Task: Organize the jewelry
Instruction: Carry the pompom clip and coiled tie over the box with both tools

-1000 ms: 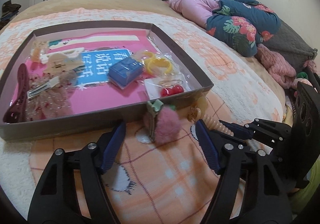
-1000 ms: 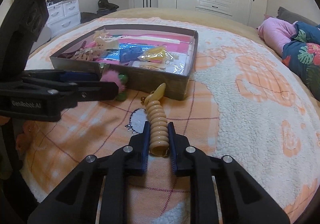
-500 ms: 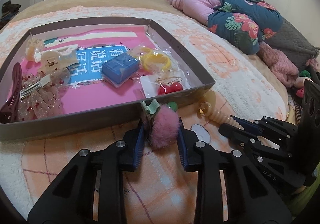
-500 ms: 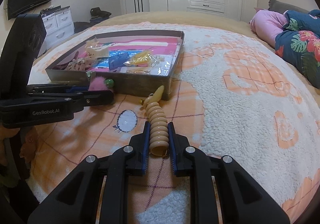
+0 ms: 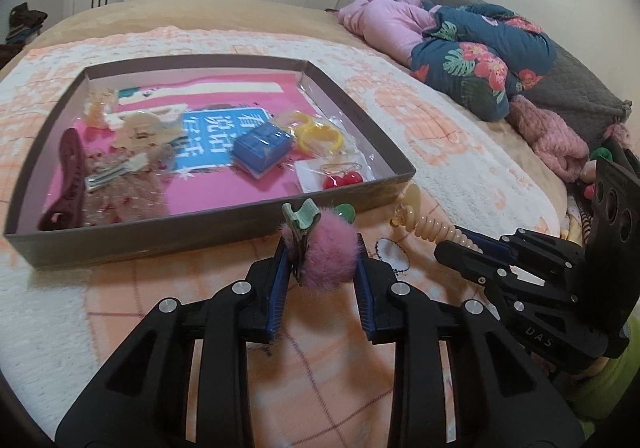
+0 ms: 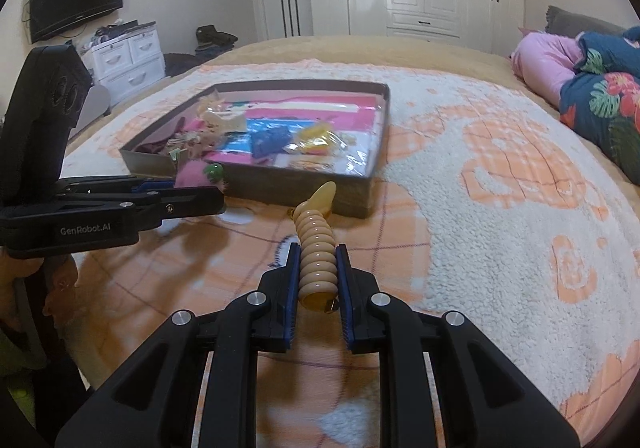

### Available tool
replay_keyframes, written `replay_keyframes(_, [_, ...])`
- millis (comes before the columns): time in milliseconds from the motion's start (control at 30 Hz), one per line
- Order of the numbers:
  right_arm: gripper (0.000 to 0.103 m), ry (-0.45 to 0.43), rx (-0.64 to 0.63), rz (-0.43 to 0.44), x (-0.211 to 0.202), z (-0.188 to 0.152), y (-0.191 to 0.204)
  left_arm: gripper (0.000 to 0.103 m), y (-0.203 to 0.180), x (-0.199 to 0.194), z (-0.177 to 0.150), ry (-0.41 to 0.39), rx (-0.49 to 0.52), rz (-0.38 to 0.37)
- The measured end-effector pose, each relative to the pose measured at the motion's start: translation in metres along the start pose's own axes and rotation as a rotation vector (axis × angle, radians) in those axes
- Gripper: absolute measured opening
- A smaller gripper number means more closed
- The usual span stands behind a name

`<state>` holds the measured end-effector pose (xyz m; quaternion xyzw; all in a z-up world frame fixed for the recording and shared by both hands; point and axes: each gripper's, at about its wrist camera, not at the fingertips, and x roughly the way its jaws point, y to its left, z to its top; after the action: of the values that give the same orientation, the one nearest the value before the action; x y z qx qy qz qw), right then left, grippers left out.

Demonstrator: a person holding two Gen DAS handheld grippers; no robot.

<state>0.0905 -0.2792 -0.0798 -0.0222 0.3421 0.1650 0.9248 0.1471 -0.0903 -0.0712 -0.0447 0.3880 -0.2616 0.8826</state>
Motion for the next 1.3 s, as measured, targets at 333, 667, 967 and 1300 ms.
replay_keyframes(333, [0.017,-0.032,-0.058,0.017,-0.006,0.015,0.023,0.022,0.018,-0.022,0.006,-0.058,-0.04,0.033])
replay_keyframes(667, [0.017,-0.054,-0.105,0.036,0.004,0.035,0.04,0.022,0.039,-0.039,0.011,-0.115,-0.086,0.069])
replay_keyframes(967, [0.017,-0.064,-0.124,0.044,0.019,0.051,0.05,0.022,0.064,-0.05,0.018,-0.158,-0.136,0.095])
replay_keyframes(1300, [0.017,-0.072,-0.118,0.04,0.038,0.067,0.053,0.022,0.086,-0.053,0.021,-0.182,-0.164,0.14])
